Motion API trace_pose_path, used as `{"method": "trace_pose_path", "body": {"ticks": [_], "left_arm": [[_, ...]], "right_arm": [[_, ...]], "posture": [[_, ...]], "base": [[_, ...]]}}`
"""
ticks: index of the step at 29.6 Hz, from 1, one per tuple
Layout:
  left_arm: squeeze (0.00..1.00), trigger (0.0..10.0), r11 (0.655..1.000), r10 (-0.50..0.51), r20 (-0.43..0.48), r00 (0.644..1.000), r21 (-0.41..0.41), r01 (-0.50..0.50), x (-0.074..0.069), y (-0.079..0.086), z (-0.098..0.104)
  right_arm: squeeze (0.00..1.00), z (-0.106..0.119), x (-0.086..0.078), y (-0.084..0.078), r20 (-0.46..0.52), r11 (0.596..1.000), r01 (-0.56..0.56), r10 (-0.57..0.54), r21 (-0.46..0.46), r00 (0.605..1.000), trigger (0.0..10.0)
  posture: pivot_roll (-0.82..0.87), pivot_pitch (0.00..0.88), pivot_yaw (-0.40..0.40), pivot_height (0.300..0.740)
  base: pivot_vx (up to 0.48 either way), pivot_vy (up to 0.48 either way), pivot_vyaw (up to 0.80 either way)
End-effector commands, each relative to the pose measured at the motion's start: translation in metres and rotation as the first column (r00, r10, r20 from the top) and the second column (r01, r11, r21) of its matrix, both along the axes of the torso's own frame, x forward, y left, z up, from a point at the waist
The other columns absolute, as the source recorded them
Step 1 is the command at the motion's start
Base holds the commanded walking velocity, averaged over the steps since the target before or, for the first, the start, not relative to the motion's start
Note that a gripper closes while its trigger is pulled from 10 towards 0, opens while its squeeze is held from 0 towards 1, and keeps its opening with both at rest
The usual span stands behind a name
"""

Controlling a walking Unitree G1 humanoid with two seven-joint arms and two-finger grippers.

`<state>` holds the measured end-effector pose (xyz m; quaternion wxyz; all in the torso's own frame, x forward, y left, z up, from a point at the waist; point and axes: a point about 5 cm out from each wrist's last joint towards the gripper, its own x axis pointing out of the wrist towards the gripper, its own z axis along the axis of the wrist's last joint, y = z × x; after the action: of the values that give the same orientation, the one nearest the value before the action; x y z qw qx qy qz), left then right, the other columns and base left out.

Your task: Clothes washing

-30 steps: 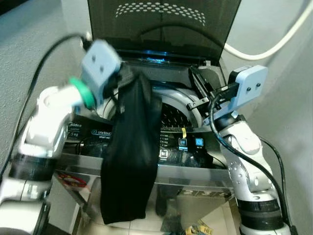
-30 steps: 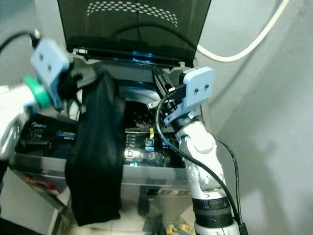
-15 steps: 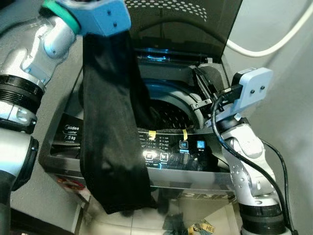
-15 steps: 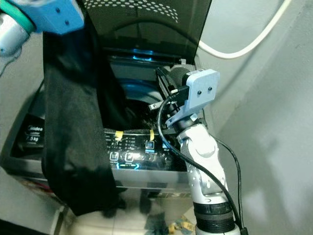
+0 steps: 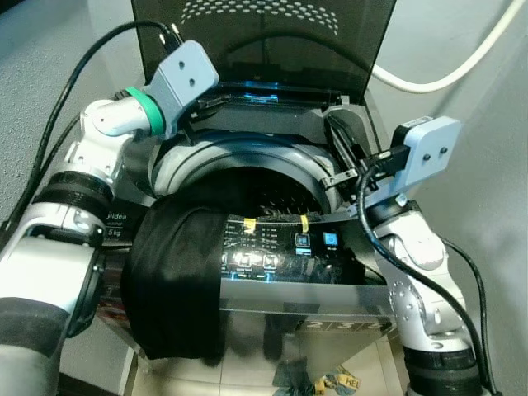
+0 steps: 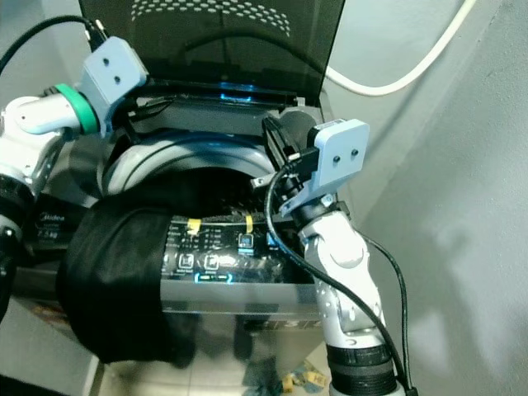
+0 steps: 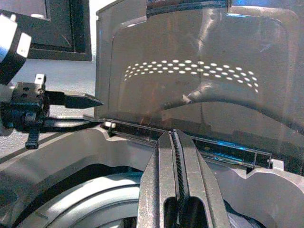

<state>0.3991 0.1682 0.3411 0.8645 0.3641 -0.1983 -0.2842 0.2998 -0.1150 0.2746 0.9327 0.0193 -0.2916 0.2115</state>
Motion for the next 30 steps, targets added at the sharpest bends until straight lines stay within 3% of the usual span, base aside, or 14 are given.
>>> {"method": "trace_pose_path", "body": {"ticks": [1, 4, 5, 8, 9, 10, 12, 13, 17, 20, 22, 23, 26, 30], "left_arm": [[1.0, 10.0, 1.0, -0.003, 0.004, 1.0, -0.011, 0.003, -0.002, 0.007, 0.002], [1.0, 10.0, 0.993, -0.108, -0.057, 0.993, -0.048, 0.105, -0.013, 0.015, 0.006], [0.86, 10.0, 0.979, -0.199, -0.101, 0.975, -0.066, 0.193, -0.024, 0.018, 0.009], [0.86, 10.0, 0.979, -0.199, -0.101, 0.975, -0.066, 0.193, -0.024, 0.018, 0.009], [0.0, 10.0, 0.952, -0.305, -0.124, 0.944, -0.083, 0.296, -0.042, 0.022, 0.016], [0.0, 10.0, 0.925, -0.379, -0.142, 0.914, -0.088, 0.37, -0.06, 0.023, 0.02], [0.0, 10.0, 0.925, -0.379, -0.142, 0.914, -0.088, 0.37, -0.06, 0.023, 0.02], [0.0, 10.0, 0.914, -0.405, -0.158, 0.901, -0.057, 0.401, -0.079, 0.025, 0.019], [0.0, 10.0, 0.937, -0.332, -0.196, 0.922, 0.046, 0.347, -0.116, 0.031, -0.004], [0.0, 10.0, 0.949, -0.303, -0.208, 0.93, 0.018, 0.313, -0.127, 0.029, -0.016], [0.0, 10.0, 0.965, -0.26, -0.259, 0.93, -0.043, 0.258, -0.145, 0.02, -0.048], [0.0, 10.0, 0.969, -0.245, -0.284, 0.927, -0.04, 0.244, -0.147, 0.017, -0.063], [0.0, 10.0, 0.969, -0.245, -0.284, 0.927, -0.04, 0.244, -0.147, 0.017, -0.063], [0.0, 10.0, 0.983, -0.157, -0.374, 0.914, 0.027, 0.18, -0.158, 0.015, -0.106]], "right_arm": [[0.0, 0.001, 0.0, 0.001, 0.002, 1.0, -0.008, 0.008, -0.003, 1.0, 10.0], [0.0, 0.001, -0.001, 0.001, 0.001, 1.0, -0.01, 0.01, -0.003, 1.0, 10.0], [0.0, 0.001, -0.001, 0.001, 0.0, 1.0, -0.01, 0.01, -0.003, 1.0, 10.0], [0.0, 0.001, -0.001, 0.001, 0.0, 1.0, -0.01, 0.01, -0.003, 1.0, 10.0], [0.0, 0.0, -0.001, 0.001, -0.002, 1.0, -0.01, 0.01, -0.002, 1.0, 10.0], [0.0, 0.0, -0.001, 0.001, -0.003, 1.0, -0.011, 0.011, -0.002, 1.0, 10.0], [0.0, 0.0, -0.001, 0.001, -0.003, 1.0, -0.011, 0.011, -0.002, 1.0, 10.0], [0.0, -0.001, -0.002, 0.002, -0.006, 1.0, -0.012, 0.012, -0.001, 1.0, 10.0], [0.0, -0.005, -0.003, 0.003, -0.01, 1.0, -0.013, 0.013, 0.0, 1.0, 10.0], [0.0, -0.006, -0.002, 0.002, -0.013, 1.0, -0.014, 0.014, 0.003, 1.0, 10.0], [0.0, -0.007, 0.003, 0.005, -0.019, 0.999, -0.033, 0.033, 0.002, 0.999, 10.0], [0.0, -0.007, 0.004, 0.008, -0.018, 0.999, -0.047, 0.047, 0.0, 0.999, 10.0], [0.0, -0.007, 0.004, 0.008, -0.018, 0.999, -0.047, 0.047, 0.0, 0.999, 10.0], [0.0, -0.008, 0.008, 0.017, -0.024, 0.997, -0.083, 0.083, -0.003, 0.996, 10.0]], "posture": [[0.1, 0.085, 0.031, 0.74], [0.1, 0.088, 0.031, 0.74], [0.1, 0.088, 0.031, 0.74], [0.1, 0.088, 0.031, 0.74], [0.11, 0.09, 0.033, 0.74], [0.11, 0.091, 0.035, 0.74], [0.11, 0.091, 0.035, 0.74], [0.12, 0.091, 0.041, 0.74], [0.14, 0.077, 0.05, 0.74], [0.16, 0.075, 0.043, 0.74], [0.18, 0.073, 0.029, 0.74], [0.19, 0.073, 0.026, 0.74], [0.19, 0.073, 0.026, 0.74], [0.2, 0.073, 0.01, 0.74]], "base": [[0.0, 0.0, 0.0], [0.0, 0.0, 0.0], [0.0, 0.0, 0.0], [0.0, 0.0, 0.0], [0.0, 0.0, 0.0], [0.0, 0.0, 0.0], [0.0, 0.0, 0.0], [0.0, 0.0, 0.0], [0.0, 0.0, 0.0], [0.0, 0.0, 0.0], [0.0, 0.0, 0.0], [0.0, 0.0, 0.0], [0.0, 0.0, 0.0], [0.0, 0.0, 0.0]]}}
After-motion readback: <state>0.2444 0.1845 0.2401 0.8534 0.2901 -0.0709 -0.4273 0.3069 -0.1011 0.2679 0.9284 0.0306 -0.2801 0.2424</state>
